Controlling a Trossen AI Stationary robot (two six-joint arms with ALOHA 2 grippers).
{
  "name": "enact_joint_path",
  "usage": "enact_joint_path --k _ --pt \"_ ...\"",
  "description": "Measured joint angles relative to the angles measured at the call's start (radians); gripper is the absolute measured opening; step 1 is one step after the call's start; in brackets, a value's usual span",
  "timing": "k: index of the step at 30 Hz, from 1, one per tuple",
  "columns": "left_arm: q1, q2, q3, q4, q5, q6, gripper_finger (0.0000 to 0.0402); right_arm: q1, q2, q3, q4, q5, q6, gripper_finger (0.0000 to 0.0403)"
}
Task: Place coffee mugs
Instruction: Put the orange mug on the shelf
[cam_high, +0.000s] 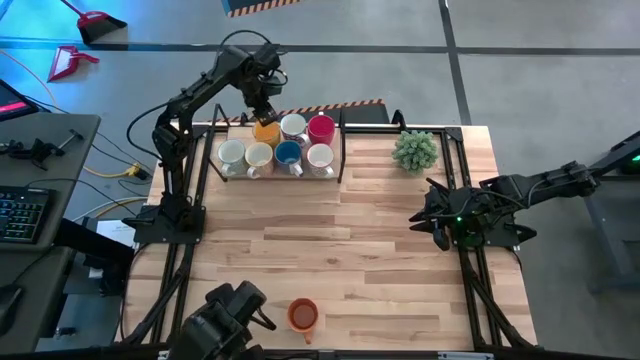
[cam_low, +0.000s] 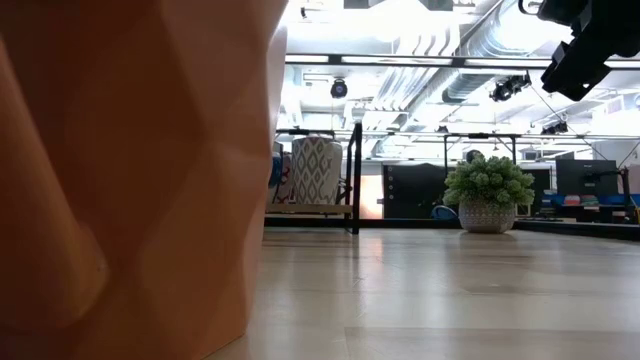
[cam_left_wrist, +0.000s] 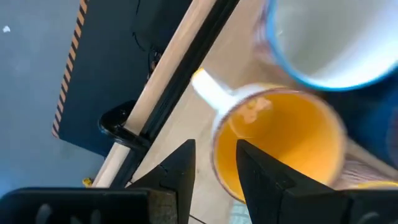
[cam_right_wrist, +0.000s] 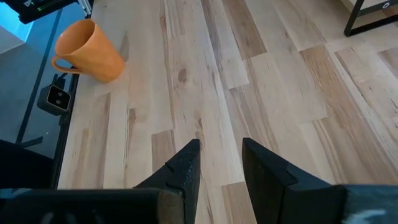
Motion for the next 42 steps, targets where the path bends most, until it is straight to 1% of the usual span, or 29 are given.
enact_joint_path --k 2,6,10,14,16,18,22,26,31,35,42 --pt "-0.011 -0.017 0.025 -0.022 0.024 -0.008 0.0106 0.000 0.000 0.000 -0.004 0.000 0.000 0.0099" --pt "-0.053 -0.063 0.040 -0.052 0.152 -0.043 0.0106 0.000 0.000 0.000 -0.006 0.001 -0.001 0.0099" --pt "-0.127 -0.101 0.040 -0.098 0.259 -0.073 0.0106 0.000 0.000 0.000 -0.003 0.028 -0.044 0.0099" --pt "-0.211 -0.137 0.039 -0.146 0.337 -0.105 0.0106 0.000 -0.001 0.000 0.002 0.059 -0.062 0.0099" --pt "-0.262 -0.172 0.015 -0.132 0.358 -0.147 0.0106 0.000 -0.002 0.000 0.004 0.060 -0.063 0.0099" --pt "-0.316 -0.219 -0.037 -0.140 0.358 -0.166 0.0106 0.000 -0.003 0.000 0.004 0.060 -0.063 0.0099" --pt "-0.435 -0.336 -0.196 -0.125 0.351 -0.257 0.0106 0.000 -0.003 0.000 0.004 0.061 -0.079 0.0099" --pt "-0.547 -0.475 -0.372 0.018 0.337 -0.358 0.0106 0.000 -0.003 0.000 0.017 0.069 -0.090 0.0099" --pt "-0.649 -0.593 -0.547 0.235 0.268 -0.499 0.0106 0.000 -0.003 0.000 0.055 0.069 -0.105 0.0099" --pt "-0.711 -0.647 -0.637 0.356 0.245 -0.585 0.0106 0.000 -0.003 0.000 0.072 0.068 -0.102 0.0099" --pt "-0.813 -0.678 -0.725 0.406 0.214 -0.701 0.0106 0.000 -0.003 0.000 0.072 0.059 -0.079 0.0099"
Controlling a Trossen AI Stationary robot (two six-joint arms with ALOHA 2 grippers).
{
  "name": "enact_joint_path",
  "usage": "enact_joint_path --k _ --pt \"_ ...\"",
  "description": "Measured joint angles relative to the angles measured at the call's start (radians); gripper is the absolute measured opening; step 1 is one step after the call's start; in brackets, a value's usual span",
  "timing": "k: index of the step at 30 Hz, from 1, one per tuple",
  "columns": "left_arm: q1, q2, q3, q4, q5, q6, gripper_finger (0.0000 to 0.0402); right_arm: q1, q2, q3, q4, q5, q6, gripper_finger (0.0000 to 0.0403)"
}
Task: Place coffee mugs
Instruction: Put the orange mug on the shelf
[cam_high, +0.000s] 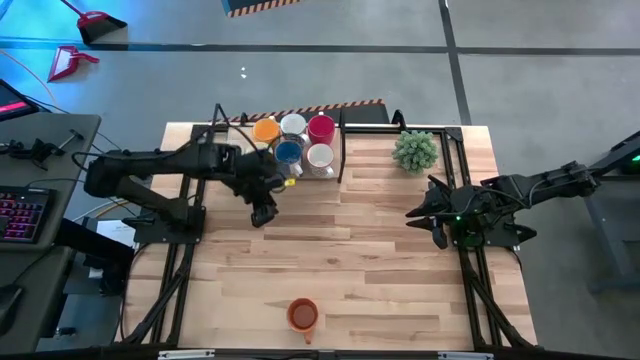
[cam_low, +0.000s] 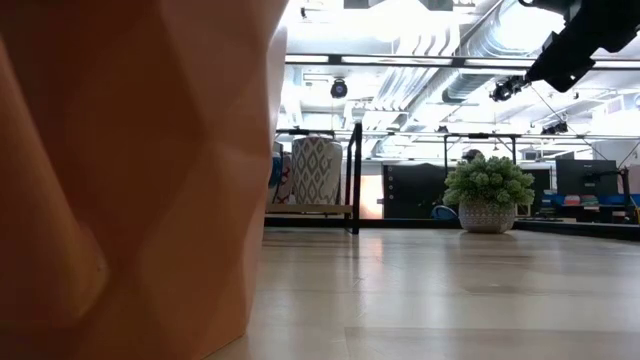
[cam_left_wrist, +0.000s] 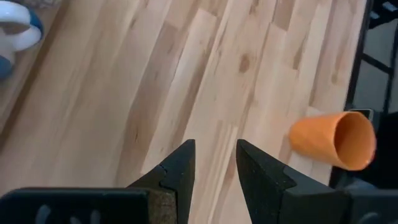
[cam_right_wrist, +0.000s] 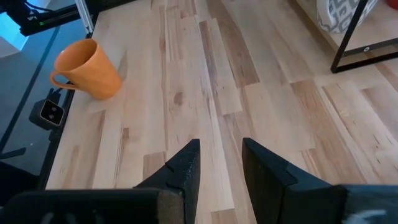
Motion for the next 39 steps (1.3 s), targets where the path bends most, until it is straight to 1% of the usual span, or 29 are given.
enact_joint_path --k 2,7,13,16,19,21,24,26,30,33,36,39 --pt "-0.034 0.000 -0.018 0.027 -0.035 -0.025 0.0106 0.000 0.000 0.000 0.000 0.000 -0.003 0.0099" --pt "-0.100 0.000 -0.076 0.149 -0.064 -0.079 0.0106 0.000 0.001 0.000 -0.001 -0.001 -0.033 0.0099" --pt "-0.151 0.000 -0.147 0.313 -0.157 -0.157 0.0106 0.000 0.001 0.000 -0.001 -0.002 -0.027 0.0099" --pt "-0.165 0.014 -0.188 0.468 -0.191 -0.159 0.0106 0.000 0.001 0.000 0.000 -0.002 -0.034 0.0099" --pt "-0.171 0.033 -0.233 0.641 -0.197 -0.157 0.0106 0.000 0.001 0.000 0.000 -0.002 -0.053 0.0099" --pt "-0.172 0.058 -0.251 0.772 -0.196 -0.124 0.0106 0.000 0.002 0.000 0.002 -0.002 -0.052 0.0099" --pt "-0.170 0.102 -0.262 0.871 -0.147 -0.032 0.0106 0.000 0.004 0.000 0.012 0.016 -0.075 0.0099" --pt "-0.168 0.117 -0.262 0.865 -0.099 -0.029 0.0106 0.000 0.008 0.000 0.021 0.034 -0.058 0.0099" --pt "-0.166 0.126 -0.260 0.849 -0.037 -0.123 0.0106 0.000 0.014 0.000 0.013 0.035 -0.001 0.0099" --pt "-0.188 0.121 -0.238 0.833 -0.037 -0.157 0.0106 0.000 0.018 0.000 0.007 0.037 0.008 0.0099" --pt "-0.244 0.118 -0.165 0.792 -0.066 -0.125 0.0100 0.000 0.017 0.000 0.003 0.038 0.002 0.0099" --pt "-0.329 0.117 -0.071 0.667 -0.160 -0.081 0.0085 0.000 0.017 0.000 -0.012 0.027 -0.008 0.0099"
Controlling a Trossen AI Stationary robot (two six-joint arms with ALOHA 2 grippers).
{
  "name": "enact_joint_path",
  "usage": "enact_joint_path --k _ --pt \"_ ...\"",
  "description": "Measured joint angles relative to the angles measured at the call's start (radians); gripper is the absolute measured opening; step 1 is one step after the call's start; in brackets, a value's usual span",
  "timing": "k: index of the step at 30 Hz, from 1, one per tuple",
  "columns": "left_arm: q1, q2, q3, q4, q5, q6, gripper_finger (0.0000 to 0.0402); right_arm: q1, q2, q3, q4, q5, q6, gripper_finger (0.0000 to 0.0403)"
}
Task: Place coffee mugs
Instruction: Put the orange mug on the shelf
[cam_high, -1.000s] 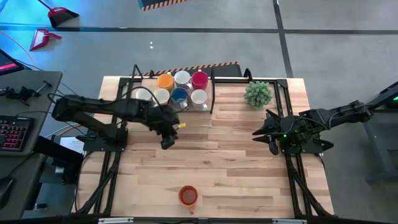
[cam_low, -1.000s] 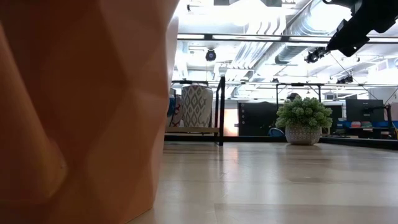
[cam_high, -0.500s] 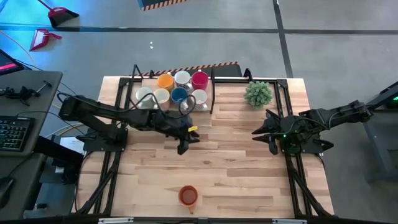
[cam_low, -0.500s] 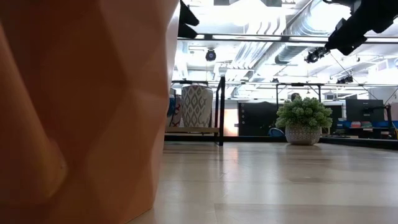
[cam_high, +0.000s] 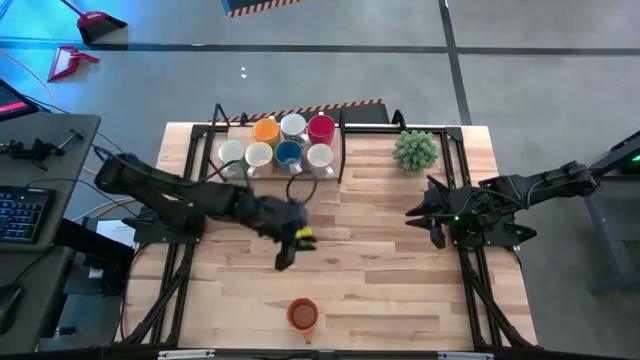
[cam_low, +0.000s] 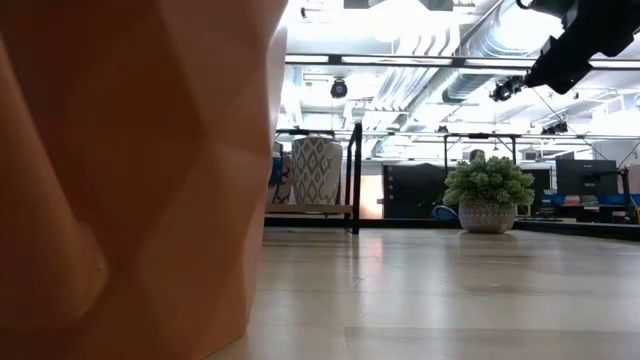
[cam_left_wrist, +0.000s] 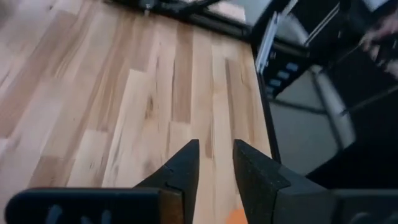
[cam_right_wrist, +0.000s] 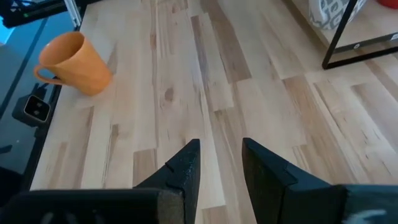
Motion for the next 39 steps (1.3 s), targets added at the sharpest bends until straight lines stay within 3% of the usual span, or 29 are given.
enact_joint_path --k 5,12,21,39 --pt "-0.138 0.006 0.077 -0.180 -0.132 -0.082 0.0071 0.000 0.000 0.000 -0.019 -0.027 0.001 0.0099" --pt "-0.224 0.029 0.076 -0.292 -0.138 -0.349 0.0089 0.000 0.000 0.000 -0.047 -0.034 0.012 0.0099" --pt "-0.262 0.231 0.076 -0.199 0.065 -0.471 0.0115 0.000 0.000 0.000 -0.079 -0.035 0.068 0.0099" --pt "-0.273 0.341 0.075 -0.190 0.075 -0.609 0.0115 0.000 0.000 0.000 -0.160 -0.075 0.070 0.0099"
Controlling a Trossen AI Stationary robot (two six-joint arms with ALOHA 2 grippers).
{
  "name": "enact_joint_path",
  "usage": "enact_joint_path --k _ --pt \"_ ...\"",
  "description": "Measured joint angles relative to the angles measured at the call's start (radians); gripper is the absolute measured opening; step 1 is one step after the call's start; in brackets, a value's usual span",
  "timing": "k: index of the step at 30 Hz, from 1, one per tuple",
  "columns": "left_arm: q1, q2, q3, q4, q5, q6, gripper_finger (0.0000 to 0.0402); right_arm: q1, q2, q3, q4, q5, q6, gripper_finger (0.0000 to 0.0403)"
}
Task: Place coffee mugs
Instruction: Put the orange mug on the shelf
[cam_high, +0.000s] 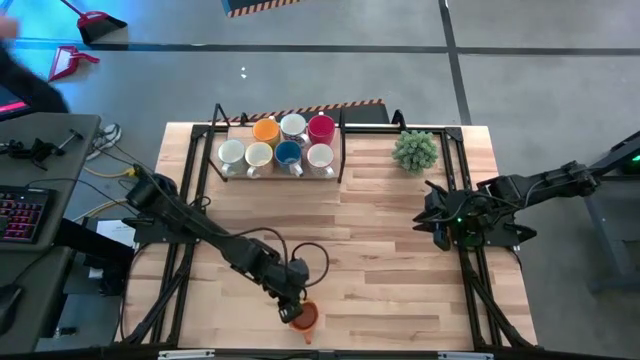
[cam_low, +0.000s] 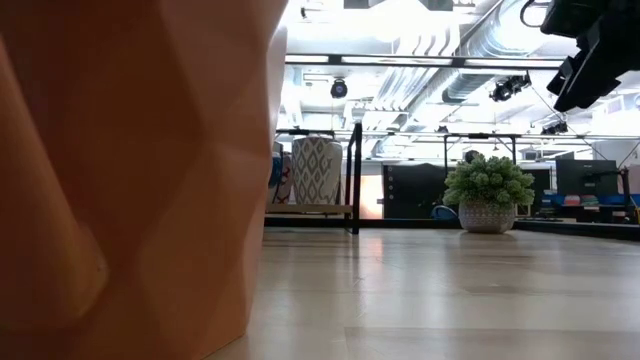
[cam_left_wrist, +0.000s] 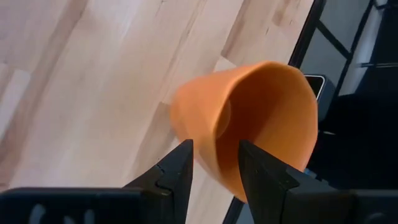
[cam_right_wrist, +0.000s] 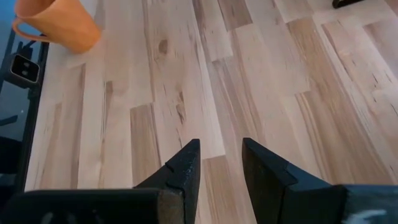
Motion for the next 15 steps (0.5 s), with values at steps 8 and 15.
enact_joint_path --k 8,15 --pt "-0.001 0.016 0.000 -0.015 0.005 -0.028 0.0115 0.000 0.000 0.000 -0.011 0.000 0.000 0.0099" --pt "0.000 0.018 0.000 -0.009 0.004 -0.037 0.0115 0.000 0.000 0.000 -0.020 0.000 -0.006 0.0099"
